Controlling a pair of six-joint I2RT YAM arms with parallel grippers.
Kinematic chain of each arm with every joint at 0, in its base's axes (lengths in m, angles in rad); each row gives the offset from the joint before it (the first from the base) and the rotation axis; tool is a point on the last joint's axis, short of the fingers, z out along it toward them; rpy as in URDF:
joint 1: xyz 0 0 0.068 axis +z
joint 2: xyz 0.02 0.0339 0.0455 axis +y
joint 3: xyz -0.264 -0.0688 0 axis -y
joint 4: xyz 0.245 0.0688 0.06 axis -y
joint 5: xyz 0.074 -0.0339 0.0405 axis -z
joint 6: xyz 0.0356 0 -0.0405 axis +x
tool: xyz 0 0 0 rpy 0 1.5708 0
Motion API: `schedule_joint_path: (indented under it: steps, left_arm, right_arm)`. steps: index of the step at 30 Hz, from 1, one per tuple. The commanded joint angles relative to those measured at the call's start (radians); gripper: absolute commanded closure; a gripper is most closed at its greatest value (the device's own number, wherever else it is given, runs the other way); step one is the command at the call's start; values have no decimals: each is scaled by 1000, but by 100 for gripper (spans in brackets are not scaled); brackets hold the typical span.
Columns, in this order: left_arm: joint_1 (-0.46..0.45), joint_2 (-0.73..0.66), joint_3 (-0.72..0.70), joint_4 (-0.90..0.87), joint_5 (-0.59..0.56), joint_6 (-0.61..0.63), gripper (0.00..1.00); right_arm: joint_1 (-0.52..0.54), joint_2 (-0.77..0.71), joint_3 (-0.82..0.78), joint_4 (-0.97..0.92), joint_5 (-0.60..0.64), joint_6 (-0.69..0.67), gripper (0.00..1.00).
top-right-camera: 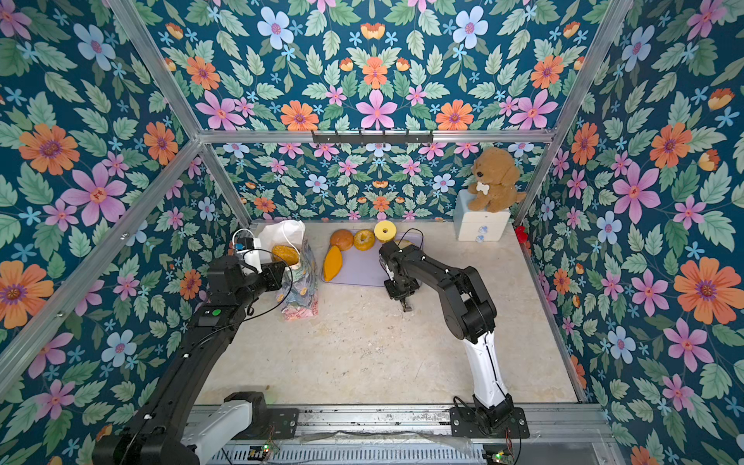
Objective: Pack bread into a paper bag
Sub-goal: Move the paper bag to the center of the board.
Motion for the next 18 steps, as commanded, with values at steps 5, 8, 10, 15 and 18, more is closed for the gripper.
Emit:
schedule_joint_path:
  steps: [5,8,10,15,18]
  left_arm:
    - [2,116,9,145,-94,-74,88]
    - [1,173,40,195,-84,-81,89]
    - [2,205,68,217,-81,-78,89]
    - [2,272,147,265,-69,-67,90]
    - [2,323,181,301,-57,-70,90]
  right_arm:
    - [2,34,45,-27,5,-19,72]
    - [2,36,54,-22,-2,-18,72]
    - [4,32,57,-16,-11,-14,72]
    - [8,28,60,-9,-19,-12,72]
    - [9,34,63,-10,-21,-11,72]
